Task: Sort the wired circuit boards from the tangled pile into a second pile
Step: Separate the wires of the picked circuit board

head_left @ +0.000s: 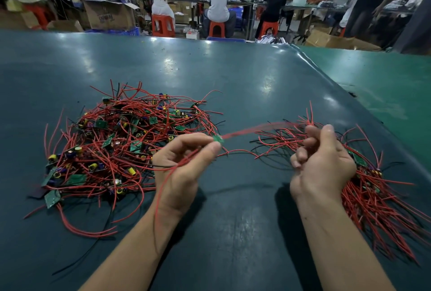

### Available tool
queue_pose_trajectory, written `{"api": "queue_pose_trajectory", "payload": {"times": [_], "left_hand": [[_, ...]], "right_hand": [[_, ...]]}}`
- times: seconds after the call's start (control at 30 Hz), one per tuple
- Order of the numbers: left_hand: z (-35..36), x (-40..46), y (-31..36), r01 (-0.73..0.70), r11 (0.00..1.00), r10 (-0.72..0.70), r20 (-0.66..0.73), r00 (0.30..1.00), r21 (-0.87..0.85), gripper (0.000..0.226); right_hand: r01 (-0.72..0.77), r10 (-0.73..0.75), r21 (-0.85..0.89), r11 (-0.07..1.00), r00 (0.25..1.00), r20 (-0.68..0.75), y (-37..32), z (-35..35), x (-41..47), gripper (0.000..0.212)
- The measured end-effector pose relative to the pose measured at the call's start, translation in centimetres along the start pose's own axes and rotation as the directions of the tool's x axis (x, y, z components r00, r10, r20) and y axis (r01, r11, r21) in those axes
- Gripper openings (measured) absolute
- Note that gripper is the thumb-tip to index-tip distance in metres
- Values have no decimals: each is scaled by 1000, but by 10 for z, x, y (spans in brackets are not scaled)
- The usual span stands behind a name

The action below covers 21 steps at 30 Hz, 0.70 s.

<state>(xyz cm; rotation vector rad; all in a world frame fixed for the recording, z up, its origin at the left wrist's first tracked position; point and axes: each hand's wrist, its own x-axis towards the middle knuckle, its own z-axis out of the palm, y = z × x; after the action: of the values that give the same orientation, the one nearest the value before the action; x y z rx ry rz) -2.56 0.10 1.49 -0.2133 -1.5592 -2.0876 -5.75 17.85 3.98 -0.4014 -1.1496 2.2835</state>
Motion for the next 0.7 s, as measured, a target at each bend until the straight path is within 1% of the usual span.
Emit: {"api": "queue_pose_trajectory", "payload": {"times": [0.03, 0.07, 0.1, 0.13, 0.17, 0.2, 0.23, 0.27, 0.3, 0.37, 0.43, 0.47, 0.5, 0.57, 0.6, 0.63, 0.67, 0.7], "left_hand": [[-2, 3, 1, 58, 995, -63, -53, 997, -86, 10], [-2, 5, 1, 119, 975, -134, -73, 988, -186, 10], [-2, 6, 1, 174, 946, -198, -64, 978, -273, 11], [0, 7, 1, 219, 921, -244, -39, 969, -322, 13], [1, 7, 1, 258, 906, -276, -5, 961, -334, 16], [3, 7, 1, 286, 905, -292, 30, 956, -316, 19], [3, 6, 2, 301, 914, -297, 59, 953, -273, 22], [3, 6, 3, 309, 926, -299, 77, 951, -216, 23], [2, 6, 4, 323, 932, -313, 87, 946, -164, 22], [1, 7, 7, 389, 914, -377, 115, 919, -116, 21], [1, 8, 9, 462, 879, -441, 163, 882, -120, 25], [1, 8, 9, 477, 872, -456, 171, 873, -109, 29], [2, 8, 9, 479, 873, -461, 164, 872, -88, 33], [5, 7, 8, 460, 886, -450, 127, 884, -61, 40], [6, 7, 8, 443, 895, -435, 117, 893, -53, 45], [6, 7, 7, 408, 912, -403, 109, 909, -30, 49], [5, 6, 5, 338, 941, -339, 89, 937, 27, 49], [3, 5, 3, 225, 964, -235, 53, 971, 143, 46]], "right_hand": [[-8, 8, -8, 1000, 1000, 19, -1, -1, 0, 36], [-29, 33, -54, 998, 996, 78, -1, -1, -2, 35], [-49, 78, -159, 986, 981, 179, 1, 0, -7, 29], [-44, 141, -295, 955, 938, 317, 6, 1, -13, 19], [-21, 224, -403, 915, 858, 463, 9, 4, -23, 7], [13, 297, -464, 886, 751, 589, 14, 5, -31, 15], [34, 343, -474, 880, 646, 682, 19, 4, -37, 27], [62, 340, -453, 889, 575, 744, 24, 3, -42, 31], [112, 292, -421, 900, 561, 774, 25, 2, -45, 26], [199, 202, -381, 903, 586, 785, 26, 1, -46, 12], [232, 173, -369, 900, 587, 791, 27, 0, -46, 17], [294, 131, -358, 886, 583, 802, 28, -1, -46, 20], [394, 53, -339, 854, 582, 811, 30, -1, -47, 19], [584, -142, -303, 753, 594, 792, 32, -1, -48, 17], [624, -232, -293, 725, 622, 748, 32, 0, -46, 18], [617, -302, -290, 732, 674, 674, 30, 0, -45, 19], [557, -335, -275, 784, 752, 568, 26, 2, -44, 21], [455, -328, -235, 859, 841, 430, 22, 2, -41, 24]]}}
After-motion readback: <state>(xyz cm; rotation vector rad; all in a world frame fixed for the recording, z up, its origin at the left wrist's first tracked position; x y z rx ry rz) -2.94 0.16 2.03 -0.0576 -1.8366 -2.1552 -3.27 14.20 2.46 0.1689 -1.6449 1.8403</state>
